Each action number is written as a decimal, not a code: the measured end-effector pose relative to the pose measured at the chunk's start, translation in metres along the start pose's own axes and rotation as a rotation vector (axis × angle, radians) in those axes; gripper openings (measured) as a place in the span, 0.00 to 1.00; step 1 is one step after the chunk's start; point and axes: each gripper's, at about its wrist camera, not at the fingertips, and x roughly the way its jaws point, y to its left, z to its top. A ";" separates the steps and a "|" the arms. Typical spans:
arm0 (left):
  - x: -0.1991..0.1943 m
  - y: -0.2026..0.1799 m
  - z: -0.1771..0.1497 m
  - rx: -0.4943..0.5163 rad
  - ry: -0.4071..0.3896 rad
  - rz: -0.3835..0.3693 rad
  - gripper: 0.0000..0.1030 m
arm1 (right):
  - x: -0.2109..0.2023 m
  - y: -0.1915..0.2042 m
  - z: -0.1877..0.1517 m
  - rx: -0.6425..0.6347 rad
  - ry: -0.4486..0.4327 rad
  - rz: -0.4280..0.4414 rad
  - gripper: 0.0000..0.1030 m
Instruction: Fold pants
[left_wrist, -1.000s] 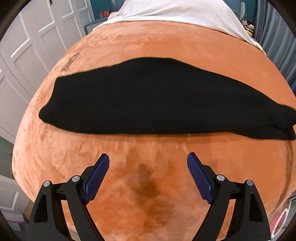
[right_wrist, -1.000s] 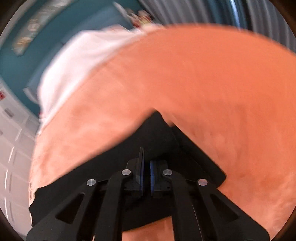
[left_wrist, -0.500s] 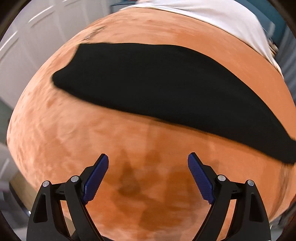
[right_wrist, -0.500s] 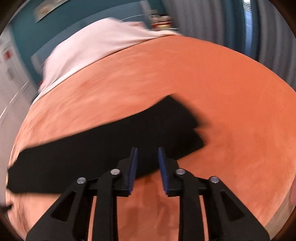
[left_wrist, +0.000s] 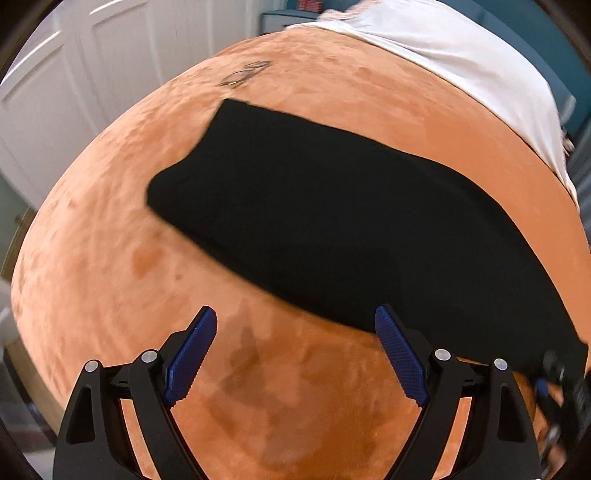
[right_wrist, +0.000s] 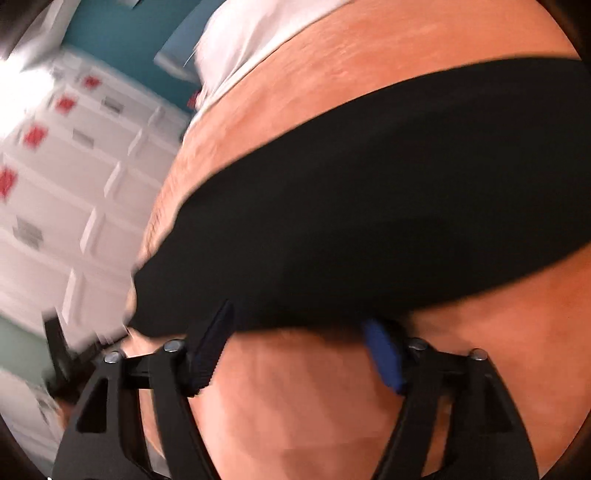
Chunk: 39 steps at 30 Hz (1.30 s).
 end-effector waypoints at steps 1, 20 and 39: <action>0.001 -0.007 -0.001 0.031 -0.008 0.001 0.83 | 0.010 0.001 0.001 0.014 -0.007 0.007 0.61; -0.031 -0.118 -0.064 0.295 -0.028 -0.106 0.83 | -0.182 -0.116 0.001 0.131 -0.328 -0.320 0.31; -0.032 -0.266 -0.133 0.599 -0.063 0.010 0.83 | -0.228 -0.267 0.128 0.183 -0.367 -0.506 0.66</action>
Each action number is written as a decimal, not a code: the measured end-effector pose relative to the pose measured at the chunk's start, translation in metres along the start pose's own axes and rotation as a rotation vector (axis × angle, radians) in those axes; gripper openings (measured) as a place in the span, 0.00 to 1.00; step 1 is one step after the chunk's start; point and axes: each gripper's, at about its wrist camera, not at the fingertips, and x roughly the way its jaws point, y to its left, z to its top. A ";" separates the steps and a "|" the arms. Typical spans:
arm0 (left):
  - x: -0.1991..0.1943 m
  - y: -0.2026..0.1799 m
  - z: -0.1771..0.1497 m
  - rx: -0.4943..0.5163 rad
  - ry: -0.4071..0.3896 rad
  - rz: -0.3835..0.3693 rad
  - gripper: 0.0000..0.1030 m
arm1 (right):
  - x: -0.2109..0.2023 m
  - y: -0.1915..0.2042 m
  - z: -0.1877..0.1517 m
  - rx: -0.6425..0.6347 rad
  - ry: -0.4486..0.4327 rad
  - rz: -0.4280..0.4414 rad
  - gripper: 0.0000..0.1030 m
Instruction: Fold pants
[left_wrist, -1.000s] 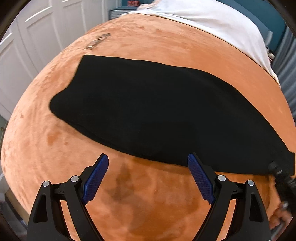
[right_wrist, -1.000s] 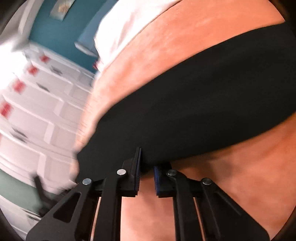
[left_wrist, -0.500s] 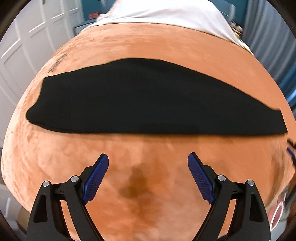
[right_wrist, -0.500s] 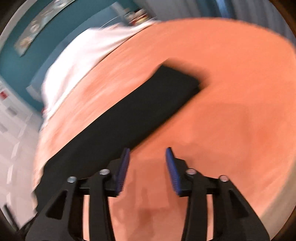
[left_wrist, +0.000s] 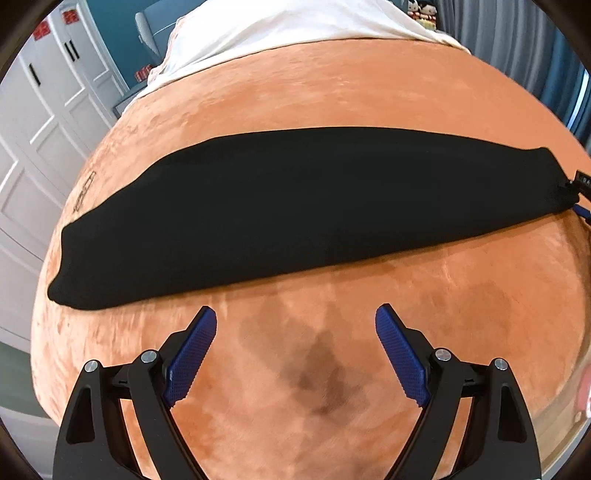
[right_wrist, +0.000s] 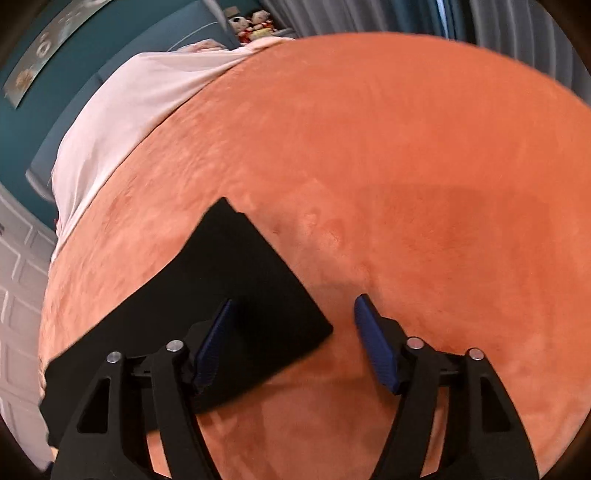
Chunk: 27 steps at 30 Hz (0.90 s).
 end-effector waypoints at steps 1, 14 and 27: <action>0.003 -0.004 0.003 0.004 0.009 0.013 0.84 | -0.001 0.003 -0.002 -0.013 0.000 -0.002 0.66; 0.022 -0.013 0.011 -0.016 0.083 0.085 0.84 | 0.006 0.005 -0.005 -0.004 0.053 0.071 0.31; 0.017 0.005 0.009 -0.037 0.067 0.051 0.84 | -0.016 0.031 -0.006 -0.097 0.017 0.047 0.20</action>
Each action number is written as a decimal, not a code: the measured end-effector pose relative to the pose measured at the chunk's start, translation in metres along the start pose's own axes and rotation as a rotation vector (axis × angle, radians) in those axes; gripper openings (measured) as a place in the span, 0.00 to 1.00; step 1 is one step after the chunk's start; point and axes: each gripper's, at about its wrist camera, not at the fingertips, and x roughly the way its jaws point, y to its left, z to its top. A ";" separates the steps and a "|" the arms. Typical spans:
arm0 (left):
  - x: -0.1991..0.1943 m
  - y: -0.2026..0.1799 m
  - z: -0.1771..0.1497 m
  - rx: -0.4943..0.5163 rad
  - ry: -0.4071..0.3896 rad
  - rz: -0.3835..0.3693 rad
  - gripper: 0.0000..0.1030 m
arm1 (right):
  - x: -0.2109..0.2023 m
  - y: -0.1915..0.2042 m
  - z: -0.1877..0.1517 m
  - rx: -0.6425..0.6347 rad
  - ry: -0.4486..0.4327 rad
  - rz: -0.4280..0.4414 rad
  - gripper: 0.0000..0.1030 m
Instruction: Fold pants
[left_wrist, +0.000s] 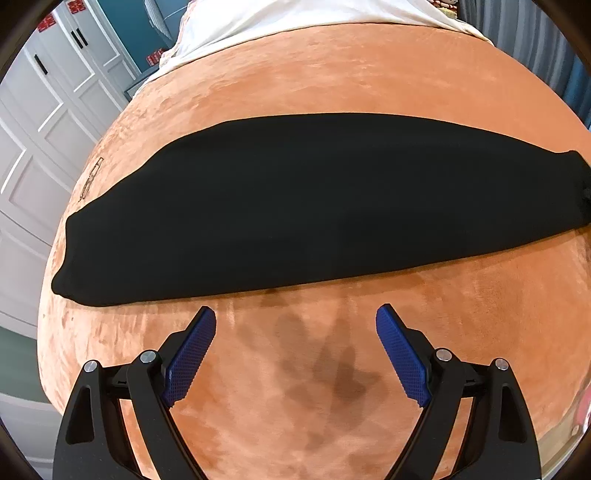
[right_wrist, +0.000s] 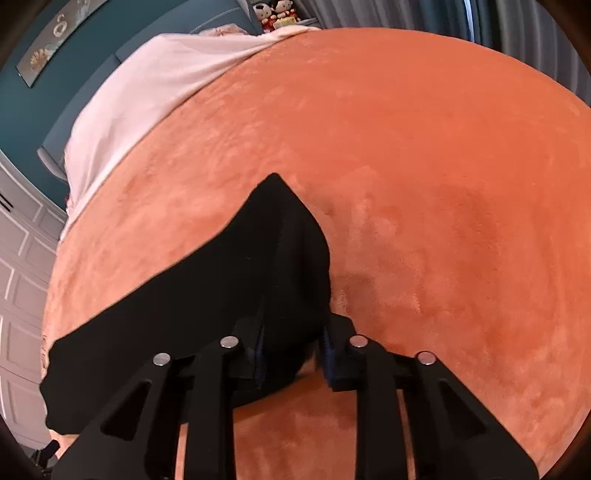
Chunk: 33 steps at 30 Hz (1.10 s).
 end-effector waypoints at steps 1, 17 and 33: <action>0.001 0.001 0.000 0.004 0.001 0.002 0.84 | -0.005 -0.001 0.001 -0.003 -0.018 0.013 0.20; 0.017 0.075 0.013 -0.115 -0.022 0.039 0.84 | -0.012 0.166 -0.065 -0.380 0.009 0.136 0.46; 0.102 0.288 -0.003 -0.343 0.050 0.258 0.95 | 0.133 0.520 -0.205 -0.786 0.297 0.427 0.39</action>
